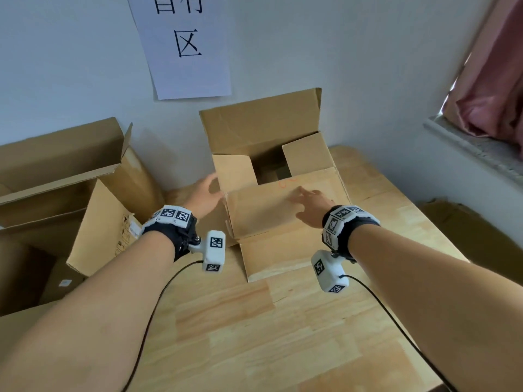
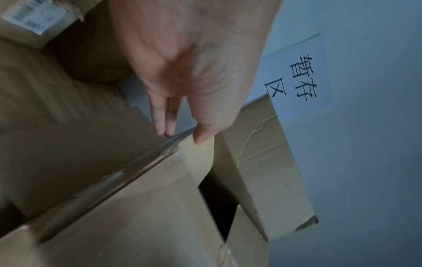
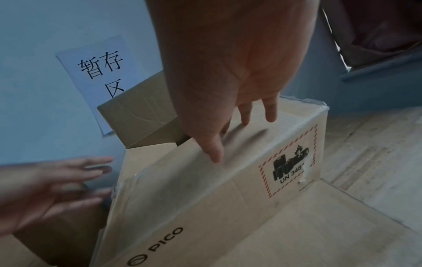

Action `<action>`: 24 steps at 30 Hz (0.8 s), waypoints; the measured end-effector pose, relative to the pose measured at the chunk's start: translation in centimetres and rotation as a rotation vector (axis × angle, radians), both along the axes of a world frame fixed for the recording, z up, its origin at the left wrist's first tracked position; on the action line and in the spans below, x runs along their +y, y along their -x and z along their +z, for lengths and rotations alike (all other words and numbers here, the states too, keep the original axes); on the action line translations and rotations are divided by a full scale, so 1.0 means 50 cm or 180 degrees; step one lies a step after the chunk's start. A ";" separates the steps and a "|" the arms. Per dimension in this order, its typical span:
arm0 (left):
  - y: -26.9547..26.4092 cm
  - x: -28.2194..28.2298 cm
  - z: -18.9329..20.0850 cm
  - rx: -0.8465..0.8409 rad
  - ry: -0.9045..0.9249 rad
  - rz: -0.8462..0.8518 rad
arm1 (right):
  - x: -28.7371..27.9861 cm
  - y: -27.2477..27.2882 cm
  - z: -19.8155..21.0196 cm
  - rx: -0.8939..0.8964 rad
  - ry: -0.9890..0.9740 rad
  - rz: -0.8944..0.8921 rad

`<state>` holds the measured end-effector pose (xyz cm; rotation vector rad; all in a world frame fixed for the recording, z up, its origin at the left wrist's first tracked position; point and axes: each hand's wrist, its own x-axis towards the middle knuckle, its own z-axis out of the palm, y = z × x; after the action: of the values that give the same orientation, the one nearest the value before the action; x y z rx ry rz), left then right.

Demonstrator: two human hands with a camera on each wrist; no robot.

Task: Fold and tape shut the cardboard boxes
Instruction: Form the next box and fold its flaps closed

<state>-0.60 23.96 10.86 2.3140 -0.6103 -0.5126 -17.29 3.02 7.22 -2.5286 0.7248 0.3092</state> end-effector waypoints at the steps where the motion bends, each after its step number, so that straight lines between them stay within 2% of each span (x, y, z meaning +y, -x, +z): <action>1: -0.018 -0.012 0.010 -0.0038 0.0124 0.0178 | -0.003 -0.003 -0.002 -0.0047 0.0006 0.0008; 4: -0.069 -0.054 0.054 0.0035 0.0568 0.0619 | -0.011 -0.002 0.003 -0.0213 0.0081 0.0042; 7: -0.098 -0.100 0.105 0.0394 0.1200 0.0941 | -0.024 -0.008 -0.004 -0.0311 0.0091 0.0069; 9: -0.106 -0.127 0.128 0.0671 0.1679 0.0992 | -0.031 -0.013 -0.009 -0.0344 0.0071 0.0105; 11: -0.098 -0.146 0.137 0.0706 0.1860 0.0962 | -0.036 -0.016 -0.008 -0.0335 0.0105 0.0163; 16: -0.078 -0.133 0.091 0.0347 0.1773 0.1394 | -0.044 -0.028 -0.007 -0.0370 0.0246 0.0317; 17: -0.073 -0.125 0.077 0.0414 0.1799 0.1431 | -0.042 -0.031 -0.008 -0.0370 0.0230 0.0330; 21: -0.054 -0.091 0.015 0.0365 0.1101 0.1070 | -0.035 -0.036 -0.016 -0.0340 0.0234 0.0307; 24: -0.043 -0.083 -0.028 0.0199 0.0983 0.0824 | -0.031 -0.032 -0.018 -0.0266 0.0267 0.0366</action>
<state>1.57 19.80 9.46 2.0358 -0.3262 -0.3404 -15.68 1.45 6.30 -2.6510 0.5727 0.2142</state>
